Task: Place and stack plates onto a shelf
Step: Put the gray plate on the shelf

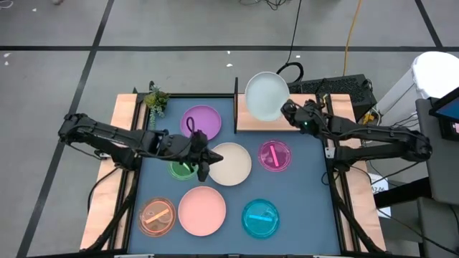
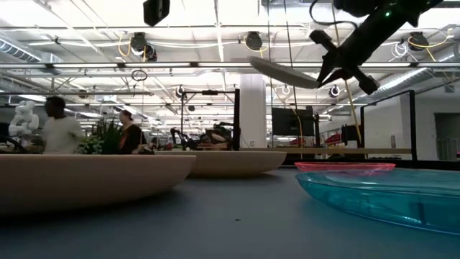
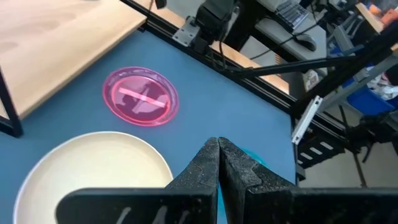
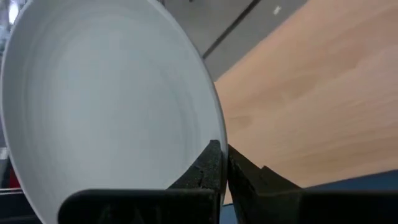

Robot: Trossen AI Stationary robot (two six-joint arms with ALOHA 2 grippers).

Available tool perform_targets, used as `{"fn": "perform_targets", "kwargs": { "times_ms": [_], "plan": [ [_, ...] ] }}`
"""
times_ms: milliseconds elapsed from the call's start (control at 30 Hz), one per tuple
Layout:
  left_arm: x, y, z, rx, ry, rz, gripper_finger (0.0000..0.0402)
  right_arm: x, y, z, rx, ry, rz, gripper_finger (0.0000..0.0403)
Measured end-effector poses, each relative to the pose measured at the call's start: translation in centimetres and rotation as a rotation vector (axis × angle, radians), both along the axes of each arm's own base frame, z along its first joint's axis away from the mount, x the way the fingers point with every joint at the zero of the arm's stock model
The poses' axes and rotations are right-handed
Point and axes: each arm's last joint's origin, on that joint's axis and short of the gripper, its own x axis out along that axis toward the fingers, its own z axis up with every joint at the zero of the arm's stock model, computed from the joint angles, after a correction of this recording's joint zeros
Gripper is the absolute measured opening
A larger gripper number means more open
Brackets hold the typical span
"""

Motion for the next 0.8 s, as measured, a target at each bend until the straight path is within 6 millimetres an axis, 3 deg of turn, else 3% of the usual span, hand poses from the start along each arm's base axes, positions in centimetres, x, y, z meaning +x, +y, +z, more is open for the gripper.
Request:
{"fn": "perform_targets", "kwargs": {
  "times_ms": [233,800],
  "plan": [
    [0.1,0.7,0.0,0.0,0.0,0.023,0.0004,1.0,-1.5,-0.8,0.026,-0.01,-0.011,0.0001],
    [0.1,1.0,0.0,0.0,0.001,0.033,0.0004,2.3,-5.2,-5.4,0.141,0.189,-0.026,0.0]
  ]
}}
